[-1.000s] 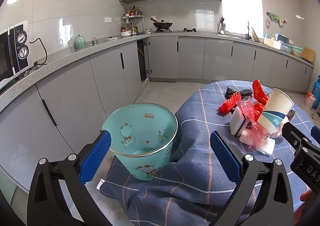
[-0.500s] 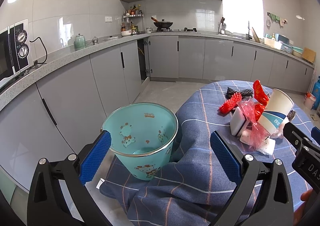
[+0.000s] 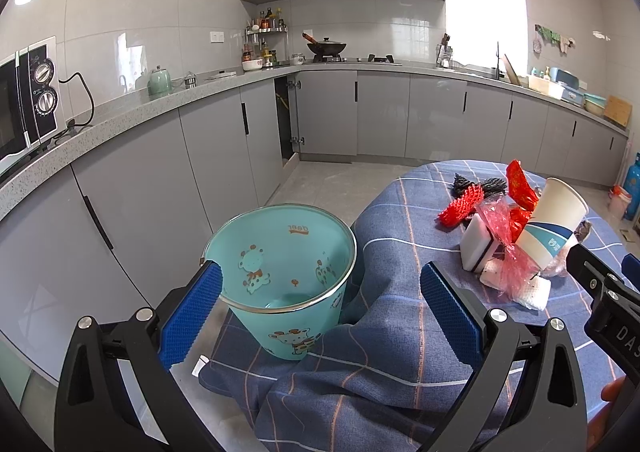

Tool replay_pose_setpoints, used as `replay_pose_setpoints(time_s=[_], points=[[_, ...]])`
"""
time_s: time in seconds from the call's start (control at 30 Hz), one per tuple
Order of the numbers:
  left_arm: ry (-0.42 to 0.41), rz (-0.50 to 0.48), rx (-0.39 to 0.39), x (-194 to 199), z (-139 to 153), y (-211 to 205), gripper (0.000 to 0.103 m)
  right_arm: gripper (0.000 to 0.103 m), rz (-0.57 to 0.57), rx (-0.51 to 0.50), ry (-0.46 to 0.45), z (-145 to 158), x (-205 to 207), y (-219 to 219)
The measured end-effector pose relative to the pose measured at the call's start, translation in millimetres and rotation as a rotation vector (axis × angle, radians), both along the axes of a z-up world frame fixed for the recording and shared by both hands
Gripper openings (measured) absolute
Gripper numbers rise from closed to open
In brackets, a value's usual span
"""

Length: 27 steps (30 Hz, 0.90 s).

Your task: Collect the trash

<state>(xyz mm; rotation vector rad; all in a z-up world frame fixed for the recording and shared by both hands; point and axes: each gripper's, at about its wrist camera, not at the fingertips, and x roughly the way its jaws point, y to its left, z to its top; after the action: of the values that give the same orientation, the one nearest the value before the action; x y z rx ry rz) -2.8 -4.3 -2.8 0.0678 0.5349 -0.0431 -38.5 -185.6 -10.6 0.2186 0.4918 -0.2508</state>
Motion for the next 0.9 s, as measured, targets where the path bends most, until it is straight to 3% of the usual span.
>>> replay_pose_setpoints(time_s=[0.9], points=[[0.009, -0.003, -0.006, 0.7, -2.7, -1.0, 0.097, 0.099, 0.006, 0.008, 0.006, -1.2, 1.4, 0.1]])
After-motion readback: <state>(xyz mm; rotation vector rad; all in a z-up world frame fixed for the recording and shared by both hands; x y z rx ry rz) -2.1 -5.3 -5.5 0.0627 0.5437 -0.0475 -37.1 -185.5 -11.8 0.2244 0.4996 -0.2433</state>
